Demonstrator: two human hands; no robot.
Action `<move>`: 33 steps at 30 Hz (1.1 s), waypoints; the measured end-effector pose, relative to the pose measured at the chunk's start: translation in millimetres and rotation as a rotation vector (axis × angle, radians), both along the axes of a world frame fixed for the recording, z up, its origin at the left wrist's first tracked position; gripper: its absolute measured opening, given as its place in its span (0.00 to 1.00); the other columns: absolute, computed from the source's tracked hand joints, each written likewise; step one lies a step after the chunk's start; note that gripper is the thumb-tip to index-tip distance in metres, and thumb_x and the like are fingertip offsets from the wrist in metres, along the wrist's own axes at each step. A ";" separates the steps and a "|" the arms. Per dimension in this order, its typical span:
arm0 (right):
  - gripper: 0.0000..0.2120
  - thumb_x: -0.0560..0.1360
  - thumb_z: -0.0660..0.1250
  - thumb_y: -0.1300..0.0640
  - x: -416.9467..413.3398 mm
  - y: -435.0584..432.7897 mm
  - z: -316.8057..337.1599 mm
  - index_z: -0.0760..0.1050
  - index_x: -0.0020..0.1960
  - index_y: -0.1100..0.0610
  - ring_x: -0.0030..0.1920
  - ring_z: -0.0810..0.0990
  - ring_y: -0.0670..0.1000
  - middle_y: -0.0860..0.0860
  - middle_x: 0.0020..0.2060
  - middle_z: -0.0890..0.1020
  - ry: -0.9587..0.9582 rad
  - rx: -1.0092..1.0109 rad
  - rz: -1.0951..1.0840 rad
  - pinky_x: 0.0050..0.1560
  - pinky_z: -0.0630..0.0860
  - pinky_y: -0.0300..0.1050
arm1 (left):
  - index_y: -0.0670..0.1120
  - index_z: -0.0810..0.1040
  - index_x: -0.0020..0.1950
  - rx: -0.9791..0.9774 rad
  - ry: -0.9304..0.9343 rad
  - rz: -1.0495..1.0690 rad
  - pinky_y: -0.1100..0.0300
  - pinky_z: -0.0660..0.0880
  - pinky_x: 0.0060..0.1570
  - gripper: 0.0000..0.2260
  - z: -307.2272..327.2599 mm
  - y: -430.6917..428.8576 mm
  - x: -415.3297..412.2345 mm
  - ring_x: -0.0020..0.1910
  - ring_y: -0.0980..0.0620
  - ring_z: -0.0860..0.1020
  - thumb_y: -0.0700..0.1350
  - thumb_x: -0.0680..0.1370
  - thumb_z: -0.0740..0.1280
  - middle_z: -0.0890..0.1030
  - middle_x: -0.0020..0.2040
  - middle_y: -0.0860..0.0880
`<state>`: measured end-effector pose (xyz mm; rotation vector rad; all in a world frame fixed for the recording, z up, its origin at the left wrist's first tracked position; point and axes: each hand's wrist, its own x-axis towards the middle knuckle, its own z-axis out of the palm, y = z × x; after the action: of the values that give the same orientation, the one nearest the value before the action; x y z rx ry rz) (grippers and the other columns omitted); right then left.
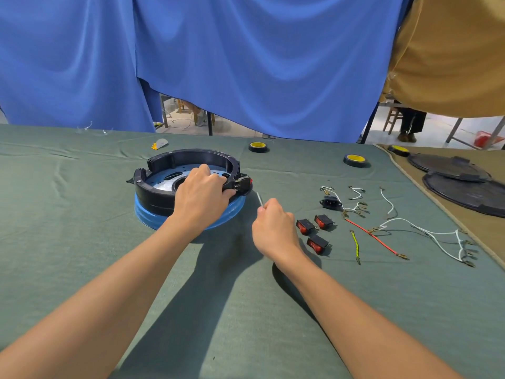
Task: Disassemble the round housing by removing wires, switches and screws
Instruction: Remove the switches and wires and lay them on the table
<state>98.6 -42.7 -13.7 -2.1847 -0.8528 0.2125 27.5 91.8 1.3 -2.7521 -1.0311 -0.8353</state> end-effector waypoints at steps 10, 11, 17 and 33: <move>0.09 0.83 0.48 0.52 2.2 0.3 1.7 0.64 0.52 0.54 0.40 0.72 0.51 0.53 0.41 0.75 0.008 0.167 0.025 0.38 0.66 0.49 | 0.47 0.82 0.58 0.009 0.003 -0.004 0.57 0.64 0.41 0.16 -0.6 0.4 -0.4 0.44 0.51 0.64 0.56 0.80 0.64 0.66 0.44 0.49; 0.09 0.83 0.48 0.52 6.1 1.2 6.1 0.64 0.52 0.54 0.43 0.73 0.54 0.54 0.42 0.77 0.006 0.161 0.033 0.41 0.68 0.51 | 0.47 0.82 0.58 0.005 0.006 -0.008 0.58 0.64 0.42 0.16 -0.5 0.8 -0.8 0.44 0.50 0.64 0.57 0.80 0.63 0.66 0.44 0.49; 0.09 0.82 0.53 0.53 5.3 4.4 10.7 0.69 0.48 0.54 0.46 0.75 0.55 0.54 0.43 0.79 -0.036 0.063 0.149 0.42 0.72 0.50 | 0.47 0.82 0.56 0.005 0.012 -0.036 0.58 0.63 0.42 0.16 0.2 2.7 -2.0 0.44 0.51 0.63 0.57 0.80 0.64 0.65 0.43 0.49; 0.09 0.83 0.52 0.53 14.5 3.9 8.3 0.68 0.51 0.56 0.39 0.68 0.48 0.55 0.48 0.77 0.017 0.076 -0.012 0.37 0.64 0.48 | 0.46 0.82 0.56 -0.006 0.018 -0.059 0.57 0.63 0.42 0.16 1.3 3.3 -3.5 0.44 0.50 0.64 0.56 0.80 0.63 0.66 0.43 0.49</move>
<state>113.1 -38.8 -5.4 -2.1138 -0.8249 0.1895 24.0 95.2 2.6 -2.8029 -0.9553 -0.8149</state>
